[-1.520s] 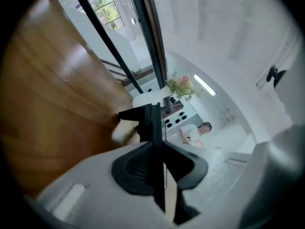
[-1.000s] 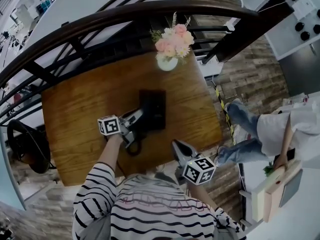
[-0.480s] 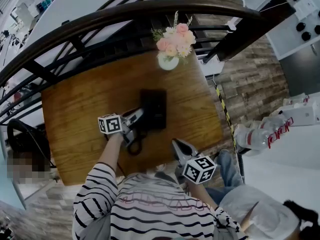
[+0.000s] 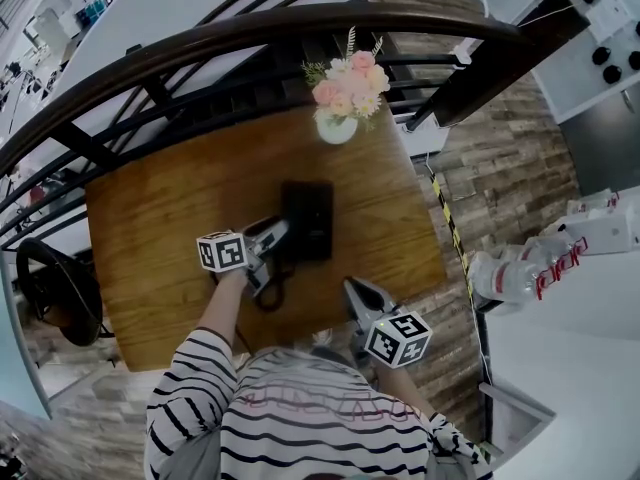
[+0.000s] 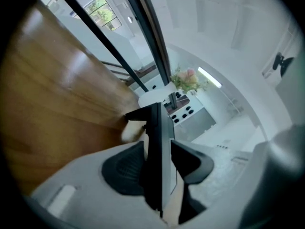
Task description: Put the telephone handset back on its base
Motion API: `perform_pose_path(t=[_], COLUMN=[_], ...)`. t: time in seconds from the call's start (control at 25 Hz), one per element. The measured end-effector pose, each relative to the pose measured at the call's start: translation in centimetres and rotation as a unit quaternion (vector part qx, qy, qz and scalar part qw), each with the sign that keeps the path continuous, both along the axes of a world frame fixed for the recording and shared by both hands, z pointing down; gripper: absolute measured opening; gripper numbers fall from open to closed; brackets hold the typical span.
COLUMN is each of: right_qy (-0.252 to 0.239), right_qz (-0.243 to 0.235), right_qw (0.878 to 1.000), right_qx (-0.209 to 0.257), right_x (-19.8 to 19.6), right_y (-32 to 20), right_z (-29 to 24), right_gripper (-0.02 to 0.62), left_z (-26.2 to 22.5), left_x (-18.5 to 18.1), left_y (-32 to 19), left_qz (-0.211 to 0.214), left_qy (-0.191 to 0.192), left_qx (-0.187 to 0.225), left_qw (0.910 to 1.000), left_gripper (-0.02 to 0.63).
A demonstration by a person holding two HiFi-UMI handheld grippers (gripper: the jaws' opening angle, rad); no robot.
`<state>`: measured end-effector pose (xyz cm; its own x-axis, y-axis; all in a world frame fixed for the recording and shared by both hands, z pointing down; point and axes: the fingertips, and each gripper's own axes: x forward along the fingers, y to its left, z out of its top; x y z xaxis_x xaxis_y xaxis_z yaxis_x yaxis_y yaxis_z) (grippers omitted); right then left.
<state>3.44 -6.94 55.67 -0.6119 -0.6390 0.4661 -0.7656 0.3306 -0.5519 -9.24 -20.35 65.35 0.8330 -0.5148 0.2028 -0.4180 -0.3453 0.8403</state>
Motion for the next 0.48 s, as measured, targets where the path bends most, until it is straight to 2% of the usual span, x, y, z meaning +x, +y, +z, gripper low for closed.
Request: perform_pose_path(t=[0.28, 0.48], right_qy=[-0.002, -0.010], right_qz=[-0.005, -0.018], right_qw=[1.000, 0.999], right_qx=[0.013, 0.032], right_x=[0.3, 0.2], right_y=[0.3, 0.5], right_z=[-1.1, -2.5], right_gripper=[0.002, 0.002], left_z=[-3.1, -7.0], left_x=[-0.9, -1.9], left_y=[1.2, 3.2], left_qz=[-0.021, -0.043], left_qy=[-0.024, -0.041], left_qx=[0.047, 0.096], left_qw=[0.9984, 0.9936], left_gripper=[0.180, 0.179])
